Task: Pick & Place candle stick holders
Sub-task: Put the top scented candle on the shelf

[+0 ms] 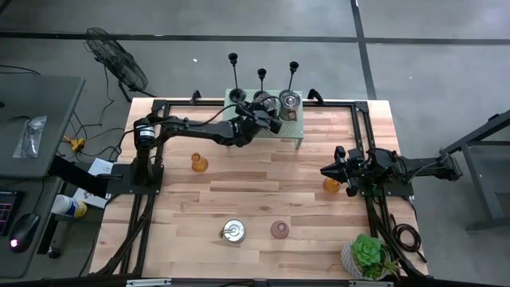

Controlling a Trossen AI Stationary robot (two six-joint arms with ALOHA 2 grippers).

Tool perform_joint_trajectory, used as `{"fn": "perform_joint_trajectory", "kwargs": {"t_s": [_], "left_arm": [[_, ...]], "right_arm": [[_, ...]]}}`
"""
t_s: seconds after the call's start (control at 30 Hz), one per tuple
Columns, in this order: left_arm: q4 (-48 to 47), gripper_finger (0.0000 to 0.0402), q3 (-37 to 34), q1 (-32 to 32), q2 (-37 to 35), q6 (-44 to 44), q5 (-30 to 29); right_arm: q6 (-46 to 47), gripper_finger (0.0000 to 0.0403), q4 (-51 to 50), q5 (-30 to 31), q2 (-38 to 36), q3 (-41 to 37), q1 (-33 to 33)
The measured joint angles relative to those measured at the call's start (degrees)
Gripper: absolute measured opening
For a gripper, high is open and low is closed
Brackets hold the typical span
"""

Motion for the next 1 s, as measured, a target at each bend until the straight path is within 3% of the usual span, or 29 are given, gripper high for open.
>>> {"fn": "perform_joint_trajectory", "kwargs": {"t_s": [0.47, 1.0], "left_arm": [[0.83, 0.0372, 0.0, 0.0, 0.0, -3.93, 7.54], [-0.58, 0.0372, 0.44, -0.04, 0.0, -7.22, 4.2]], "right_arm": [[0.01, 0.0044, 0.0, 0.0, 0.0, 0.0, 0.0], [0.01, 0.0044, 0.0, 0.0, 0.01, 0.0, 0.01]]}}
